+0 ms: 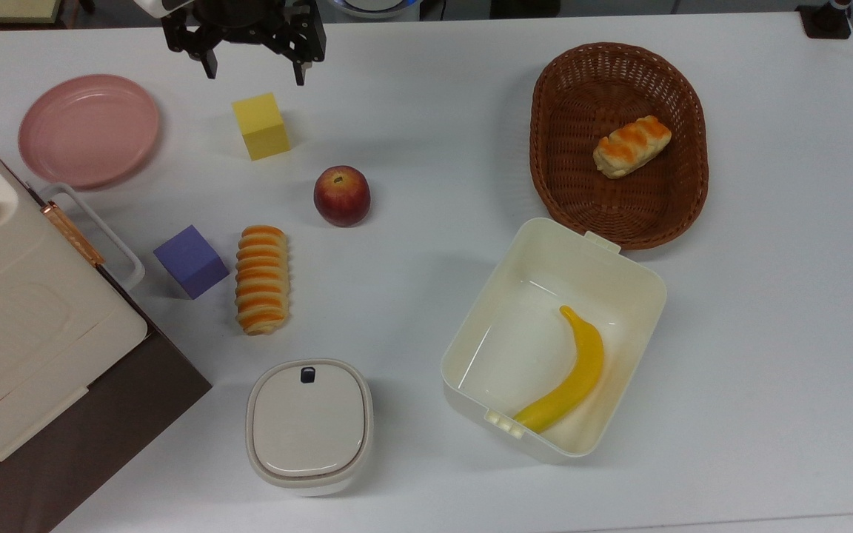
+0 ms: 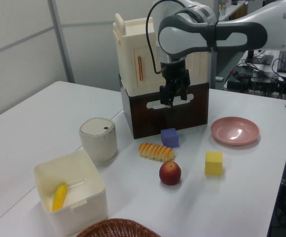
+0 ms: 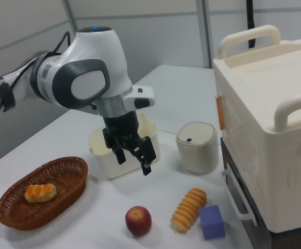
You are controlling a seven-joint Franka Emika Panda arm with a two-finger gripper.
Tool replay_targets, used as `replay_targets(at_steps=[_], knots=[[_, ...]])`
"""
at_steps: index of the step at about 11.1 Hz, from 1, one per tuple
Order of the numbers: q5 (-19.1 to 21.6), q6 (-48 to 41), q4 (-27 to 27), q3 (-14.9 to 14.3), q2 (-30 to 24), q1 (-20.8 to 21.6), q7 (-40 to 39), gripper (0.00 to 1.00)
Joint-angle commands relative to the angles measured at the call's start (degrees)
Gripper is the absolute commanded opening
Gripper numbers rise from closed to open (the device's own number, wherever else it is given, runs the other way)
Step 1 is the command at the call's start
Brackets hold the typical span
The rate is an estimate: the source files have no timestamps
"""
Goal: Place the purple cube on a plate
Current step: 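Move the gripper from above the cabinet toward the purple cube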
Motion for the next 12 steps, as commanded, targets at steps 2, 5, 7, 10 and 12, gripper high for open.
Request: replay_targets(at_steps=[2,5,7,10,12], knots=[[0.2,1.0,-0.1,-0.3,0.4,0.7,-0.9,1.0],[-0.1,1.1,-0.2,-0.3,0.5,0.5,-1.0,1.0],[-0.9,2.5,-0.1,-0.8,1.6,0.3,-1.0,1.0],[-2.1,2.6,-1.3,-0.9,3.0,-1.2,-4.4,1.0],[-2.1,2.1,-1.9,-1.0,2.9,-2.1,-8.6,1.0]])
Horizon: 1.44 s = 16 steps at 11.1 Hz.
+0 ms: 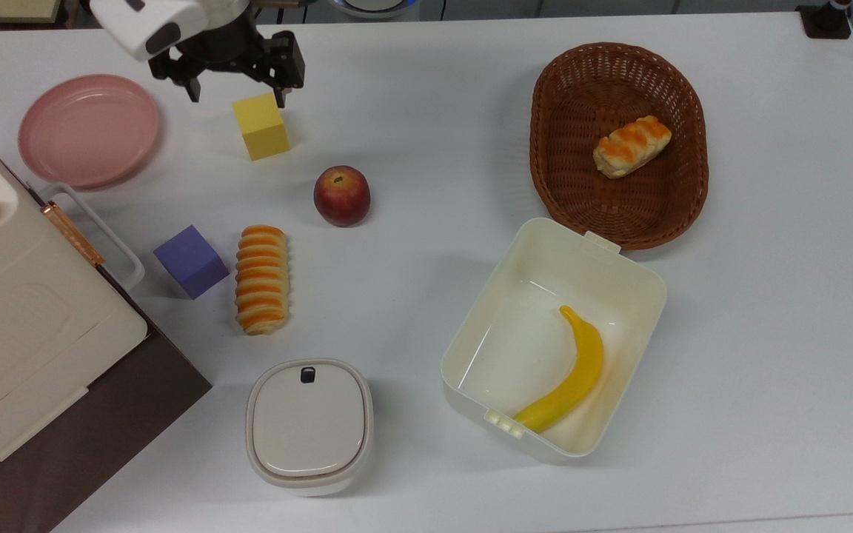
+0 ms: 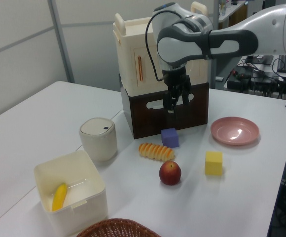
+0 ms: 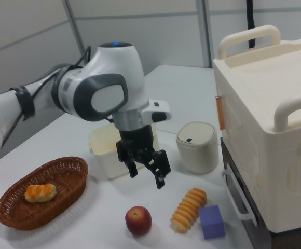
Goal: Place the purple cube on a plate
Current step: 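Move the gripper from above the cabinet toward the purple cube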
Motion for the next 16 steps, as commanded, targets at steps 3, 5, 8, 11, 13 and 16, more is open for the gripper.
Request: replay_targets(at_steps=[3,5,8,11,13,16], knots=[[-1.3,1.2,-4.9,-0.2,-1.0,-1.3,-10.5,1.0],[-1.5,1.4,-11.0,0.0,-2.7,-1.9,-14.4,1.0],[-1.5,3.4,-20.8,0.0,-5.0,-1.9,-16.8,1.0],[-1.5,4.8,-23.5,0.0,-2.6,-1.9,-16.7,1.0],[-1.5,7.4,-22.9,0.0,-0.9,-1.9,-15.9,1.0],[-1.4,10.0,-21.6,0.0,0.7,-2.6,-14.2,1.0]])
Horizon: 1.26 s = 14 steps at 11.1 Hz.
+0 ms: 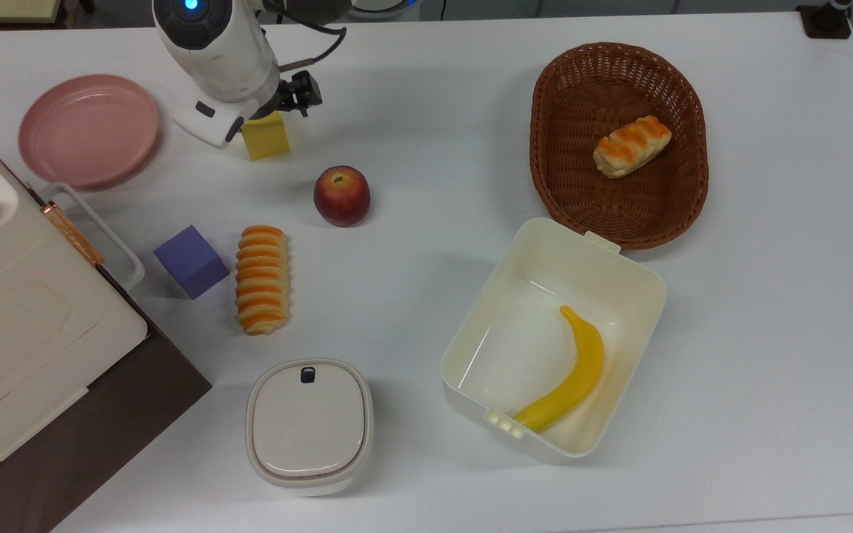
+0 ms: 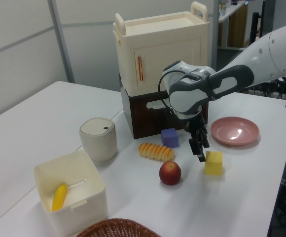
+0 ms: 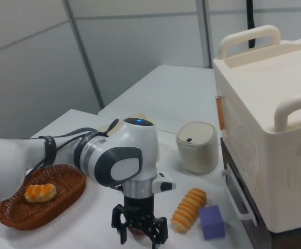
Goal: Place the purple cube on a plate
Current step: 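Lower the open gripper over the purple cube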
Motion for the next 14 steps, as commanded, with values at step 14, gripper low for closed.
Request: replay_targets(at_steps=[14], knots=[[5.6,29.5,13.0,0.0,13.2,-7.4,62.2,1.0]])
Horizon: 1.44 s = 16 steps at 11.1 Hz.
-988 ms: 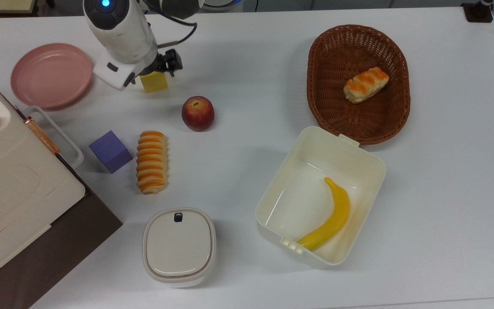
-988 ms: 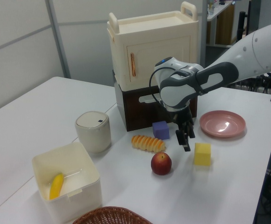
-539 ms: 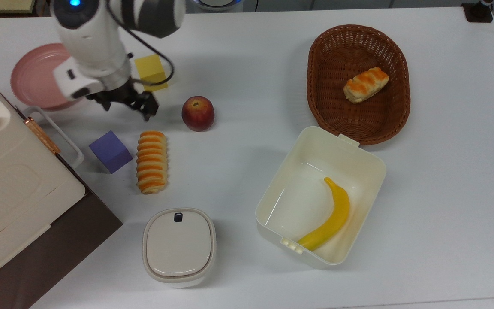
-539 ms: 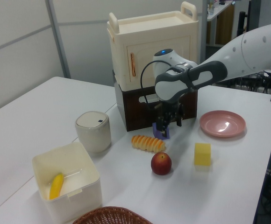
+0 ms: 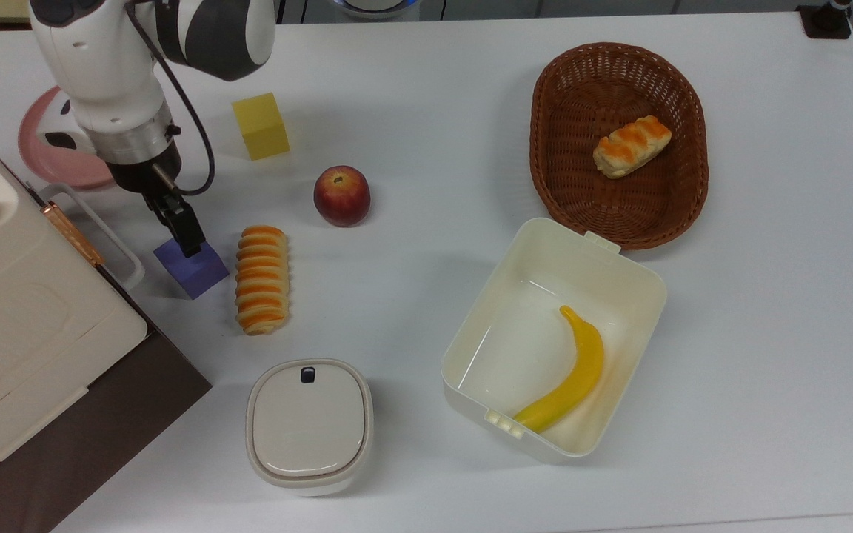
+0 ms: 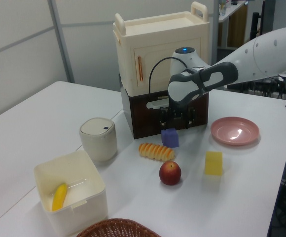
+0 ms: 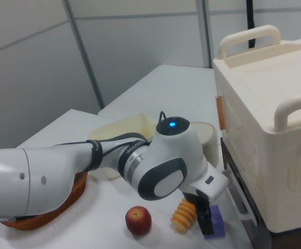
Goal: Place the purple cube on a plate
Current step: 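Close the gripper on the purple cube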
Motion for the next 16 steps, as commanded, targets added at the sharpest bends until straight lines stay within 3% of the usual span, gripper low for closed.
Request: replay_targets(at_steps=[1,9,10,11,13,16], knots=[[0.9,2.8,0.4,0.1,2.1,0.1,6.5,1.0],[-0.6,6.8,0.4,0.8,4.9,2.6,7.9,1.0],[-2.3,6.9,0.4,0.8,5.1,2.6,7.9,0.96],[-3.6,6.9,0.3,0.8,5.5,2.6,7.8,0.77],[-3.9,6.8,0.3,0.7,5.2,2.3,7.0,0.55],[-4.1,4.6,-3.1,0.6,1.0,1.5,-7.3,0.46]])
